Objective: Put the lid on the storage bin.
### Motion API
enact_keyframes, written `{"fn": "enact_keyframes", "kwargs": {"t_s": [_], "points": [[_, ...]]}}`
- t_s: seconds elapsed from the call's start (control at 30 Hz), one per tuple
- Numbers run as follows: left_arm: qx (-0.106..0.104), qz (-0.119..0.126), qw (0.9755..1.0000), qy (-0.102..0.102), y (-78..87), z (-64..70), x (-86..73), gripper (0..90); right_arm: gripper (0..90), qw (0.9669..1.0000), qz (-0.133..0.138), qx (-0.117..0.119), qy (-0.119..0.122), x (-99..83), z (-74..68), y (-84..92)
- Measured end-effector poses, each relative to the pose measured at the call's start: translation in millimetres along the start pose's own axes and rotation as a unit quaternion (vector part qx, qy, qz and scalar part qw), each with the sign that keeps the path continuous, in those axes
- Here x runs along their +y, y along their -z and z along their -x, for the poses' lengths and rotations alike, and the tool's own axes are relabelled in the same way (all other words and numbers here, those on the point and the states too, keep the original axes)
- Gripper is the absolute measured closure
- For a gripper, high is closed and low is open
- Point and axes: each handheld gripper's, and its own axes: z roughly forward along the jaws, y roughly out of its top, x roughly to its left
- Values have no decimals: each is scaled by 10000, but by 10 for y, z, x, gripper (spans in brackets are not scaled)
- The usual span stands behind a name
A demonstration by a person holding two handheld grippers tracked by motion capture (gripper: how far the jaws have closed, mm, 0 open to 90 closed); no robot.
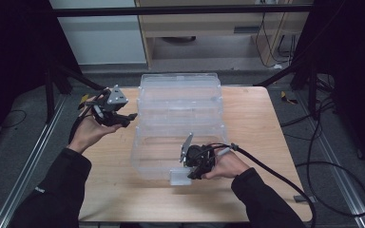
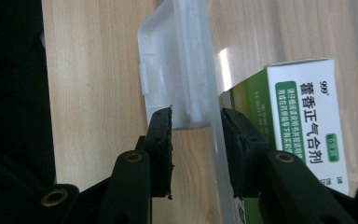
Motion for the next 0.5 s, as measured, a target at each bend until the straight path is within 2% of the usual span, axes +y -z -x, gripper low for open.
{"fn": "enact_keyframes", "kwargs": {"t_s": [0.23, 0.4, 0.43, 0.47, 0.5], "points": [[-231, 1, 9995, -193, -50, -19, 144, 408, 652, 10000, -9, 5, 5, 2, 0, 0], [-294, -78, 9988, -384, -111, -12, 238, 407, 653, 10000, -8, 6, 22, 2, 0, 0], [-316, -145, 9983, -477, -115, -18, 260, 407, 653, 10000, -10, 6, 24, 2, 0, 0], [-340, -118, 9983, -462, -132, -10, 279, 407, 653, 10000, -10, 10, 23, 2, 1, 0], [-352, -206, 9975, -572, -132, -18, 305, 407, 653, 10000, -11, 9, 34, 3, 2, 0]]}}
